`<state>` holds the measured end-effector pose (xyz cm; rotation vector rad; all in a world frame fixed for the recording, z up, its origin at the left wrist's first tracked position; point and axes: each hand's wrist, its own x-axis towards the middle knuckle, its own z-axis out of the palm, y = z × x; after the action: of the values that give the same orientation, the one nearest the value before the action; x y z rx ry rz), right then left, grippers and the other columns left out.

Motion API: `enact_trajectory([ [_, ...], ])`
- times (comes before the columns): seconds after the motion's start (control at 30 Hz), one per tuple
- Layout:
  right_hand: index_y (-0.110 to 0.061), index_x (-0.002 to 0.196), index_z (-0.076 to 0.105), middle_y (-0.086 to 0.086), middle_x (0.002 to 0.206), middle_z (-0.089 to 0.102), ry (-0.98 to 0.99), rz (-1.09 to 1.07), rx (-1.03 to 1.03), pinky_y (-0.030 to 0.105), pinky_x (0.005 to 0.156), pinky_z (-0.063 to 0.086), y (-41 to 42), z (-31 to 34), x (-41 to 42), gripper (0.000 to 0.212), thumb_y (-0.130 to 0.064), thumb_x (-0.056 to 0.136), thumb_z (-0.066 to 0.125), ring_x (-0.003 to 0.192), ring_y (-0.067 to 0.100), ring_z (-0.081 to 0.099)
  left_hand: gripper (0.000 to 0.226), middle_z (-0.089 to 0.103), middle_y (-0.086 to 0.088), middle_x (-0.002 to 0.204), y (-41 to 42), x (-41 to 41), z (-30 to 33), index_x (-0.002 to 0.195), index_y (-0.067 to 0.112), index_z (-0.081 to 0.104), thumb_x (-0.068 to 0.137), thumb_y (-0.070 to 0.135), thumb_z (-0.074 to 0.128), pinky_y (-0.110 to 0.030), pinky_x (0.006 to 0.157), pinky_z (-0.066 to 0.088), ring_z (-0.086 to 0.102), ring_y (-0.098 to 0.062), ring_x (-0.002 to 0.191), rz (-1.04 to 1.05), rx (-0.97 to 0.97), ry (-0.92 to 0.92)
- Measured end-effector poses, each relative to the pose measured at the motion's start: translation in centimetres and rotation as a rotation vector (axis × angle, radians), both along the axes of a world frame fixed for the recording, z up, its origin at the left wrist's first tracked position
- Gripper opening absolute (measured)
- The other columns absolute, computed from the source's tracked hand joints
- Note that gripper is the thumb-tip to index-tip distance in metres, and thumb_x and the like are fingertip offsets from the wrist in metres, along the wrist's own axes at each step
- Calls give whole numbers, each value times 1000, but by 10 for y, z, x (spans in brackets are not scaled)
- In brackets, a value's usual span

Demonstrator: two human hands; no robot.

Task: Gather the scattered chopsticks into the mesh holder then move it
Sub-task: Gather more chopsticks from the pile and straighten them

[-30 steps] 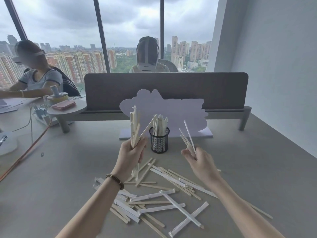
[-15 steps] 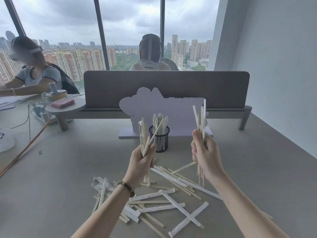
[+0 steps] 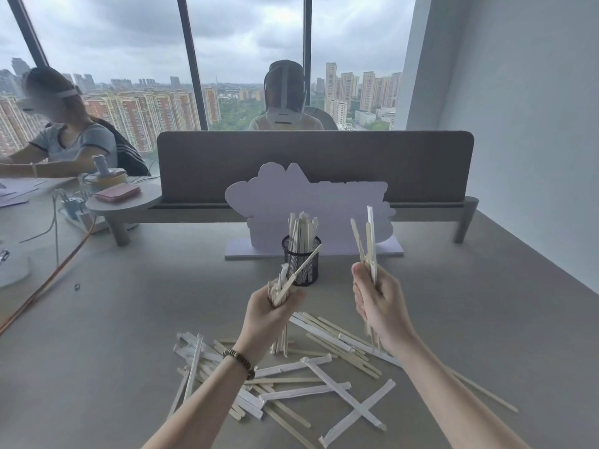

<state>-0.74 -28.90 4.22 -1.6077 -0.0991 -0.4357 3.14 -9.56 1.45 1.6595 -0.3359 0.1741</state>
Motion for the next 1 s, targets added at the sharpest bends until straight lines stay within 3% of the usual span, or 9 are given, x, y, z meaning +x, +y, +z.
enact_trajectory([
  [0.17,-11,66,43,-2,50,35,-11,-51,-131,25,45,28,1,-19,1,56,-59,83,68,46,19,30,46,37,6,53,1,1,-3,53,16,41,85,31,70,-30,54,27,31,-13,54,24,28,-7],
  [0.3,-11,70,52,-3,50,39,-10,-103,-155,34,51,37,3,-28,2,55,-61,77,73,48,21,38,45,50,8,50,2,2,-6,53,9,58,79,45,65,-28,55,35,42,-10,51,36,21,4],
  [0.4,-4,72,47,11,57,39,-3,-128,-165,49,53,45,3,-31,4,67,-66,77,72,51,30,41,41,61,3,59,5,4,-8,62,8,66,85,41,63,-36,62,42,52,-14,60,23,38,-10],
  [0.5,-4,73,42,10,57,39,-5,-126,-138,45,50,42,2,-32,3,61,-55,80,75,49,23,41,34,69,-7,69,6,5,-7,74,5,66,92,33,59,-31,71,48,60,-13,68,20,24,-12],
  [0.6,-13,68,39,6,56,37,4,-122,-106,39,51,36,2,-35,3,56,-51,79,78,50,22,37,21,59,-15,63,4,3,-7,83,1,57,99,15,58,-28,61,48,56,-16,54,12,18,-40],
  [0.67,-17,65,36,3,57,33,16,-139,-106,39,52,34,3,-37,3,60,-58,74,79,52,23,35,16,52,-7,59,2,3,-11,82,2,55,96,6,60,-28,53,45,50,-16,47,23,12,-28],
  [0.83,-15,63,38,2,54,32,49,-199,-89,37,49,31,3,-46,0,60,-55,73,81,51,22,32,33,45,2,56,1,2,-18,69,15,47,86,18,75,-38,55,44,45,-18,52,-10,-8,40],
  [0.93,1,72,53,5,50,38,67,-224,-84,30,42,33,2,-49,-1,53,-44,78,81,42,19,36,42,45,-1,55,1,-1,-19,66,4,48,82,30,77,-40,58,43,44,-19,54,-27,-57,72],
  [1.0,7,70,52,8,48,39,83,-230,-88,28,38,33,2,-50,-2,56,-40,81,80,38,18,37,52,50,-3,53,1,-2,-20,66,-4,55,80,43,72,-41,61,42,47,-20,55,-16,-65,88],
])
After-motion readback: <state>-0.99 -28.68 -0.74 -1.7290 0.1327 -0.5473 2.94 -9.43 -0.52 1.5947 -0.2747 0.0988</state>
